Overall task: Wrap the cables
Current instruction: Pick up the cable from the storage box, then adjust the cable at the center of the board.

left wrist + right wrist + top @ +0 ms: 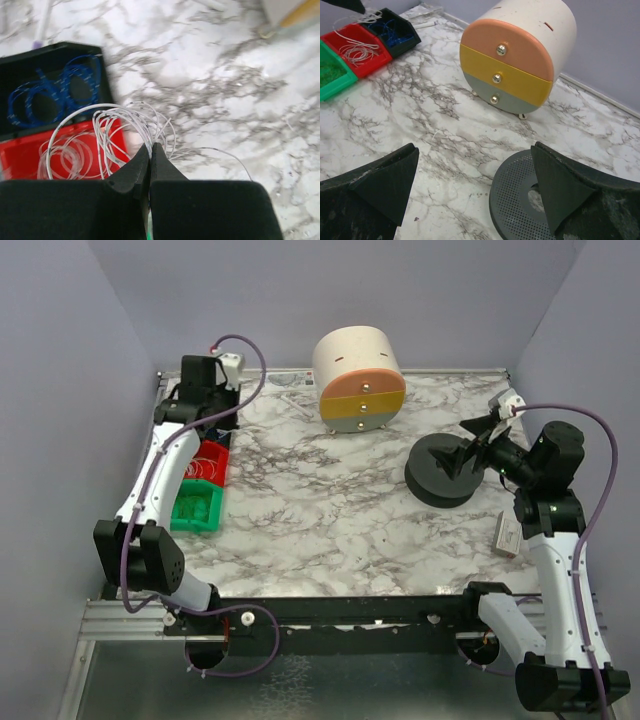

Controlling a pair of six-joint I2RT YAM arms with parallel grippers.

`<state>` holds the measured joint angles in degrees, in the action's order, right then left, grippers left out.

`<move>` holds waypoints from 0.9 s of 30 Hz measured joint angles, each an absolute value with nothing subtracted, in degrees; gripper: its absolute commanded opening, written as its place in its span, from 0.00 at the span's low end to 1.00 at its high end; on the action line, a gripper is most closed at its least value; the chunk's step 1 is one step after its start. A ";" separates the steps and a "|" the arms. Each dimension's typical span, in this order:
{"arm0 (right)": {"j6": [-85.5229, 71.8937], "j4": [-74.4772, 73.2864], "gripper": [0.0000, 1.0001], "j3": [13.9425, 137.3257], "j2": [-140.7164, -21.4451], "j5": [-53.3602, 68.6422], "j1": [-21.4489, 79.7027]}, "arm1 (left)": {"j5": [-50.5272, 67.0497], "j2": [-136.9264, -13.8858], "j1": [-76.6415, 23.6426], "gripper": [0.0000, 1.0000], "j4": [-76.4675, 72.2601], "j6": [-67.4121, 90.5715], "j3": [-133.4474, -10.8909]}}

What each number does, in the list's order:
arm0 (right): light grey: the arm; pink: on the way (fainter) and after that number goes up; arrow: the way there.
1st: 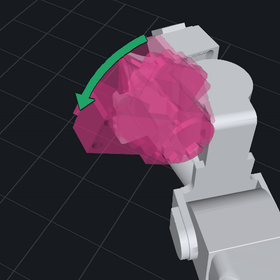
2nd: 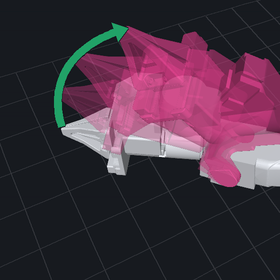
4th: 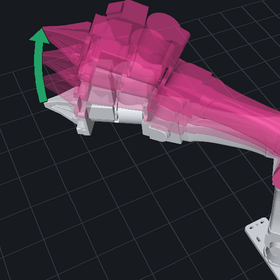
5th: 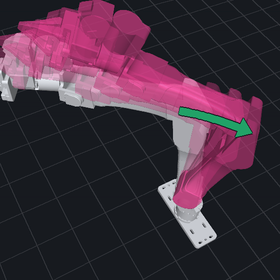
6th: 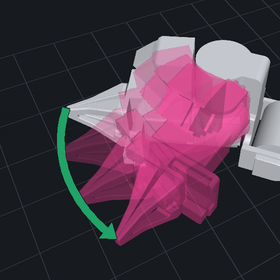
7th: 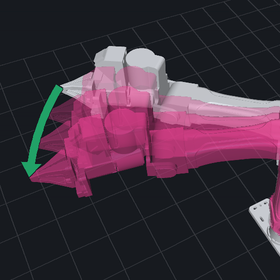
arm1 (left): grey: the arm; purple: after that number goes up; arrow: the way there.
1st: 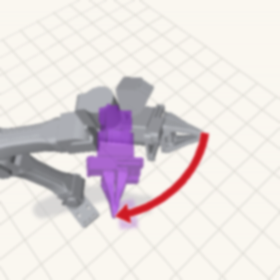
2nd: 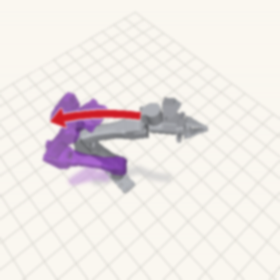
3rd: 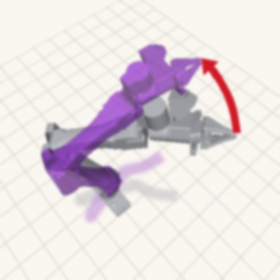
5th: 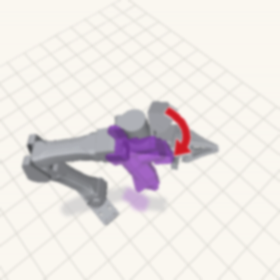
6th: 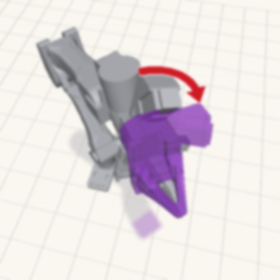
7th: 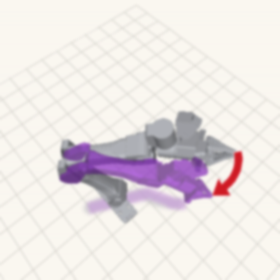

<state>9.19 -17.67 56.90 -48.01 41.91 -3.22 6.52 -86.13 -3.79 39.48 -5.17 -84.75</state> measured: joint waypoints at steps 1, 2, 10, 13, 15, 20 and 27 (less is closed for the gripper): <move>9.34 -17.69 1.00 56.80 -48.03 42.41 -3.22 | 7.01 -86.13 -5.69 0.00 39.29 -5.19 -84.93; 9.63 -17.69 1.00 56.64 -48.05 43.13 -3.25 | 7.53 -86.21 -7.73 0.00 39.11 -5.19 -84.93; 15.92 -21.32 1.00 55.51 -49.12 58.06 -2.42 | 10.48 -91.83 -18.63 0.00 37.52 -5.43 -84.90; 17.47 -22.24 1.00 55.48 -50.61 61.34 1.67 | 11.53 -94.59 -20.36 0.09 36.93 -5.43 -84.36; 18.17 -22.17 1.00 55.53 -52.34 60.82 5.54 | 11.84 -95.88 -21.52 0.25 36.73 -5.52 -83.35; 21.06 -22.13 1.00 55.53 -59.51 52.93 17.10 | 12.78 -96.88 -25.74 0.96 36.91 -7.07 -79.77; 24.12 -21.54 1.00 55.61 -65.87 43.94 25.08 | 14.24 -92.40 -26.06 0.99 37.98 -9.61 -79.90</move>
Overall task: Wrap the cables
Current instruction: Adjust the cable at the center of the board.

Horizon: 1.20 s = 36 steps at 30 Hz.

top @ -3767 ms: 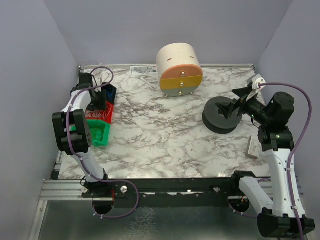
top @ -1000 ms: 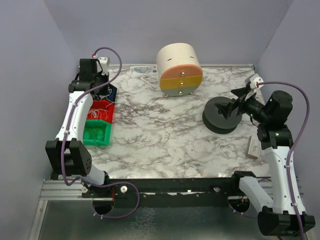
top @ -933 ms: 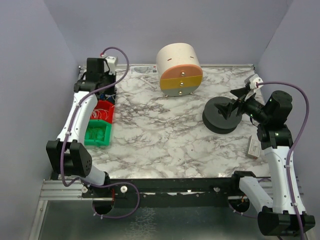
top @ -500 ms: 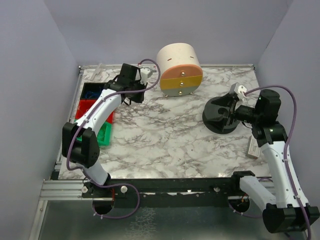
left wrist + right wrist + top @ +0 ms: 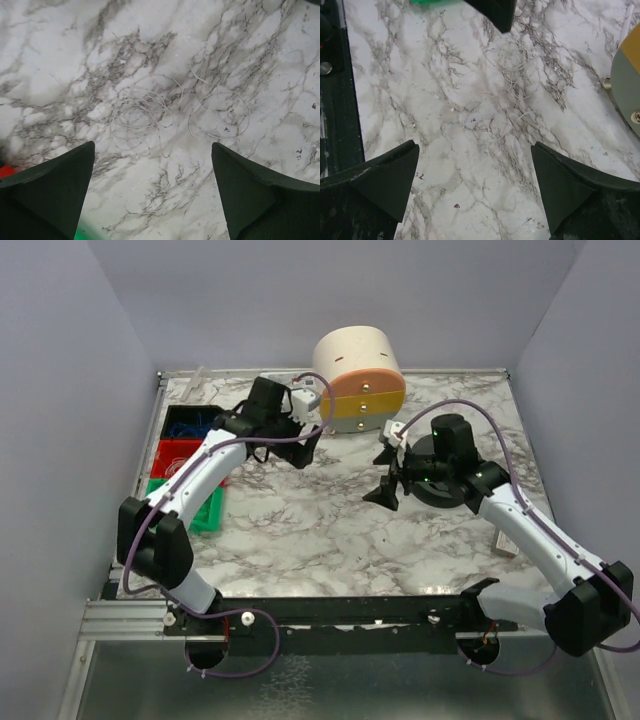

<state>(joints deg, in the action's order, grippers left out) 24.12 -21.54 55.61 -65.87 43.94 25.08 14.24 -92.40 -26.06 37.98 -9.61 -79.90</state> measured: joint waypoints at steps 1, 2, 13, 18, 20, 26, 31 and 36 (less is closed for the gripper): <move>24.45 -21.32 1.00 55.81 -66.74 42.78 25.67 | 14.35 -91.09 -25.50 0.99 38.02 -9.74 -80.18; 24.80 -20.78 1.00 56.01 -67.75 41.63 26.28 | 14.50 -89.19 -24.34 0.99 38.00 -9.91 -80.68; 21.80 -14.20 1.00 61.21 -83.09 31.40 32.82 | 14.66 -80.01 -6.17 0.99 32.29 -9.65 -73.69; 21.41 -13.52 0.99 65.32 -92.77 29.43 35.73 | 15.70 -79.96 -4.80 0.99 31.57 -8.58 -67.29; 22.39 -13.58 0.99 64.86 -94.85 28.75 36.80 | 16.10 -79.05 -4.34 0.99 30.96 -8.36 -65.80; 23.33 -12.80 0.92 61.32 -97.62 22.92 39.72 | 17.34 -75.61 -1.34 0.99 28.18 -7.49 -64.31; 21.39 -10.33 0.86 62.63 -101.89 13.37 39.75 | 18.55 -75.29 -0.97 0.99 26.94 -7.27 -63.64; 20.43 -9.65 0.68 63.24 -105.27 8.84 39.53 | 19.73 -75.29 -0.84 0.99 26.57 -7.11 -62.83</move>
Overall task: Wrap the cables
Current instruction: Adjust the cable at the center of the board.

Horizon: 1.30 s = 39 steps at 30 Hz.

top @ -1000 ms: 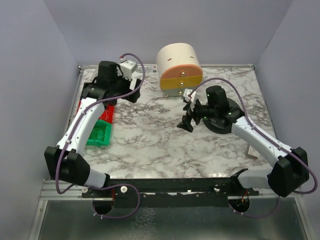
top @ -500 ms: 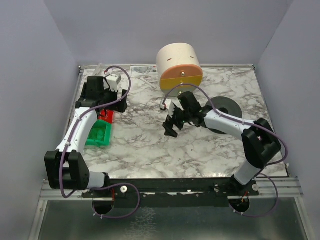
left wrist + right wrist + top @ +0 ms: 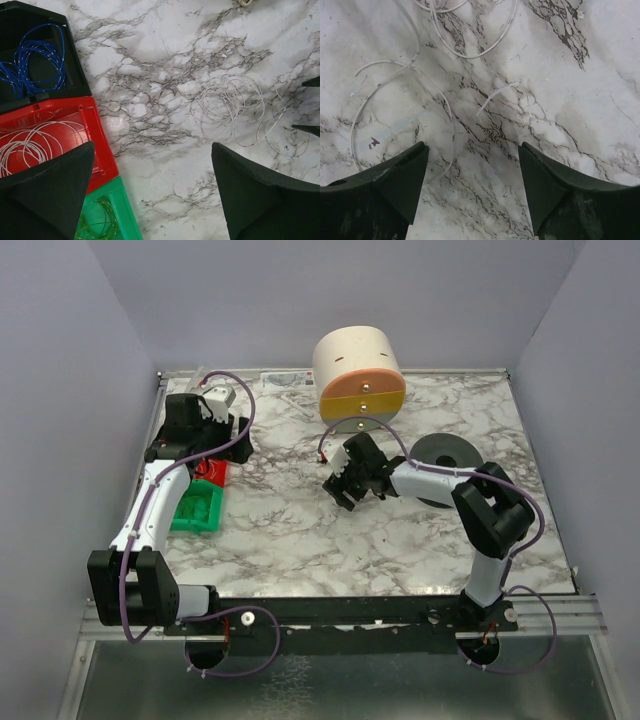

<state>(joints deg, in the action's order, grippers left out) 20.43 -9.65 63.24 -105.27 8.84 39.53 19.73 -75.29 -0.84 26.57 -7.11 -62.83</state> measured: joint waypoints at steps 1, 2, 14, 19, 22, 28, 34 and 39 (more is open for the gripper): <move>20.32 -9.56 0.61 63.29 -105.65 8.38 39.53 | 19.97 -75.29 -0.80 0.99 26.48 -7.09 -62.76; 20.14 -9.47 0.54 63.40 -105.78 8.12 39.53 | 20.14 -75.29 -0.80 0.99 26.44 -7.07 -62.72; 21.91 -10.00 0.01 63.68 -105.82 9.10 39.53 | 21.34 -75.29 -0.45 0.99 25.82 -6.85 -62.28; 21.87 -10.13 0.01 63.70 -105.80 8.34 39.53 | 21.58 -75.29 0.67 0.99 25.80 -6.85 -62.28; 21.26 -10.13 0.01 63.68 -104.79 5.61 39.05 | 21.67 -75.29 0.69 0.99 25.78 -6.83 -62.17; 21.04 -8.58 0.01 63.24 -93.32 -2.20 36.36 | 21.58 -75.48 0.51 0.99 25.47 -6.37 -62.08; 22.20 -5.10 0.01 62.30 -80.82 -9.21 34.87 | 14.44 -79.48 -6.70 0.99 23.68 -6.63 -62.15; 25.45 -3.99 0.01 60.03 -74.13 -14.31 34.74 | 10.39 -85.19 -15.05 0.99 23.16 -8.08 -62.33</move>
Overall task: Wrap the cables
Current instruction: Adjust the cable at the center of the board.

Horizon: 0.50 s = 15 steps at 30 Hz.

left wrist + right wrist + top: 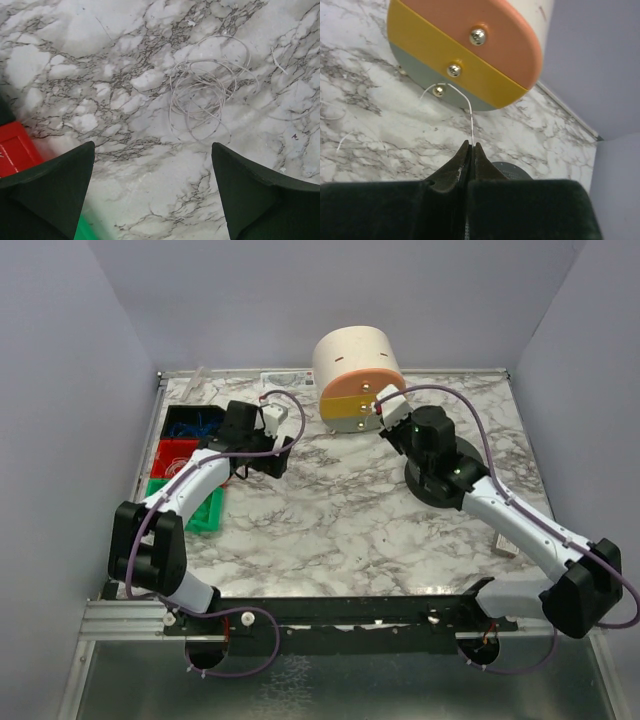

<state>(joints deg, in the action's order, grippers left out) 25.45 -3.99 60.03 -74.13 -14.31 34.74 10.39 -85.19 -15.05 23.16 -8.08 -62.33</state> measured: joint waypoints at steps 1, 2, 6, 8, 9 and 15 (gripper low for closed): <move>26.26 -4.03 0.01 59.90 -73.12 -15.25 34.68 | 10.41 -86.06 -15.75 0.99 23.16 -8.21 -62.35; 27.09 -4.08 0.01 59.90 -72.23 -16.10 34.52 | 10.50 -86.94 -16.34 0.99 23.24 -8.51 -62.35; 29.02 -4.56 0.01 59.90 -68.47 -18.22 34.35 | 11.79 -88.79 -17.98 0.99 23.42 -9.04 -62.70; 29.47 -4.78 0.01 59.90 -66.72 -18.68 34.11 | 13.93 -89.91 -18.68 0.99 23.88 -8.97 -64.18; 29.58 -4.82 0.01 59.90 -66.04 -18.81 34.11 | 15.44 -90.83 -18.90 0.99 24.40 -8.71 -65.65; 29.56 -4.78 0.01 58.19 -64.86 -18.85 33.95 | 19.40 -97.14 -20.47 0.99 25.78 -6.48 -74.54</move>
